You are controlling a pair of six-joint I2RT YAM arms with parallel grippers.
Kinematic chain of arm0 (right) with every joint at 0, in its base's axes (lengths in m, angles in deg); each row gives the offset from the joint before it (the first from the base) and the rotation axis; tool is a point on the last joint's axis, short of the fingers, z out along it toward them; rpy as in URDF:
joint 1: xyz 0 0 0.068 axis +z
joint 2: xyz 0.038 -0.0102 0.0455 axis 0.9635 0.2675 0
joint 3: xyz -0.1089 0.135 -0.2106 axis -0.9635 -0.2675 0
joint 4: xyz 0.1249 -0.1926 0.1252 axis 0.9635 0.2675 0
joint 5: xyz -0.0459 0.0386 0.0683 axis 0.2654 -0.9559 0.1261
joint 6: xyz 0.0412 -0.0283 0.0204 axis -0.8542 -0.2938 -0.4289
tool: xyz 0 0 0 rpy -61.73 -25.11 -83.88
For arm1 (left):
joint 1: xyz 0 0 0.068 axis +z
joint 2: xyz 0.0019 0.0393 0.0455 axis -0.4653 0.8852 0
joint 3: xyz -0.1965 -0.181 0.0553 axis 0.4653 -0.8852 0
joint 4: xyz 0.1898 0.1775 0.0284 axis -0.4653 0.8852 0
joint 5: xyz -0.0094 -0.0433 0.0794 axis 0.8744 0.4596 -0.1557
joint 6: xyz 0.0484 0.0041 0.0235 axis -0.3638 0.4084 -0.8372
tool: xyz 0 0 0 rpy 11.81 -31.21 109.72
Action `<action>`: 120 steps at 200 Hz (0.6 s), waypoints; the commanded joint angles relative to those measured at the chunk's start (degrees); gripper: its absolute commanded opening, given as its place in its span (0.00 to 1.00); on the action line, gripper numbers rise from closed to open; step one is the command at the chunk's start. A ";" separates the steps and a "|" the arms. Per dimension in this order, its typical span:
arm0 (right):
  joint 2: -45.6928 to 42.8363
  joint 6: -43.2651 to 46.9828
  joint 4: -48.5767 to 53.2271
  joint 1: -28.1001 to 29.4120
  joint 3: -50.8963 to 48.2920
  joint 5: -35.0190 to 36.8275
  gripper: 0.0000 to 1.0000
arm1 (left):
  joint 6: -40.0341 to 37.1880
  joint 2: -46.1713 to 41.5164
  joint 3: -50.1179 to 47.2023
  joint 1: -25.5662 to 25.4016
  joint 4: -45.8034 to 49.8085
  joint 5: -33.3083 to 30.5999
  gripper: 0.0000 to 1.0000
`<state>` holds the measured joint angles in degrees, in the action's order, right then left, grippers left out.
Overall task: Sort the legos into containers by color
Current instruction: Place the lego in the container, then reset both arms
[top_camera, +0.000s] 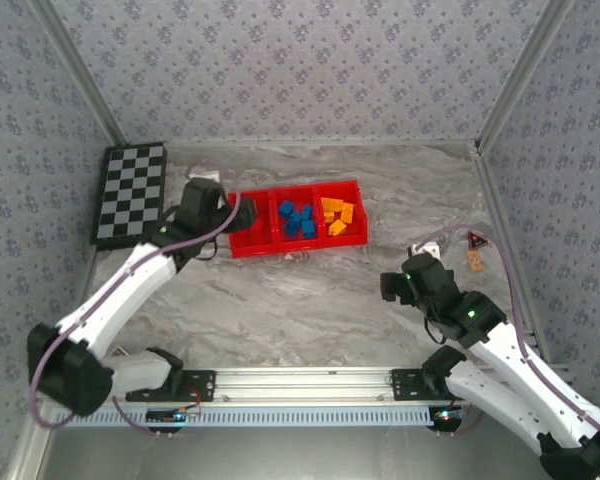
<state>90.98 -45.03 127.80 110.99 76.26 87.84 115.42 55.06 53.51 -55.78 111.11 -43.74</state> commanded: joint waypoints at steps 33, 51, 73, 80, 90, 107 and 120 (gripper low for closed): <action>-2.97 2.71 -5.41 -1.66 -0.52 8.86 1.00 | -14.86 -23.38 -23.02 0.37 -22.50 -0.16 1.00; -5.72 10.21 -17.00 -2.16 -4.09 9.78 1.00 | -17.41 -32.25 -34.39 0.37 -34.06 -3.04 1.00; -8.00 20.40 -36.85 -4.17 -11.74 13.25 1.00 | -19.51 -39.62 -42.04 0.37 -38.54 -7.66 1.00; -7.75 23.51 -44.01 -5.94 -14.82 13.74 1.00 | -19.86 -40.72 -42.84 0.37 -38.12 -8.43 1.00; -6.22 25.50 -52.80 -10.24 -18.60 13.25 1.00 | -20.35 -41.52 -43.56 0.37 -37.84 -8.27 1.00; -1.42 21.98 -60.77 -21.30 -22.42 6.75 1.00 | -21.08 -41.42 -44.46 0.37 -38.34 -8.46 1.00; 4.04 16.78 -63.62 -29.68 -23.43 2.04 1.00 | -21.87 -40.83 -44.62 0.46 -38.06 -9.36 1.00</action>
<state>88.62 -25.93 81.20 92.72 55.30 95.84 96.56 14.23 9.23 -55.48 78.37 -50.51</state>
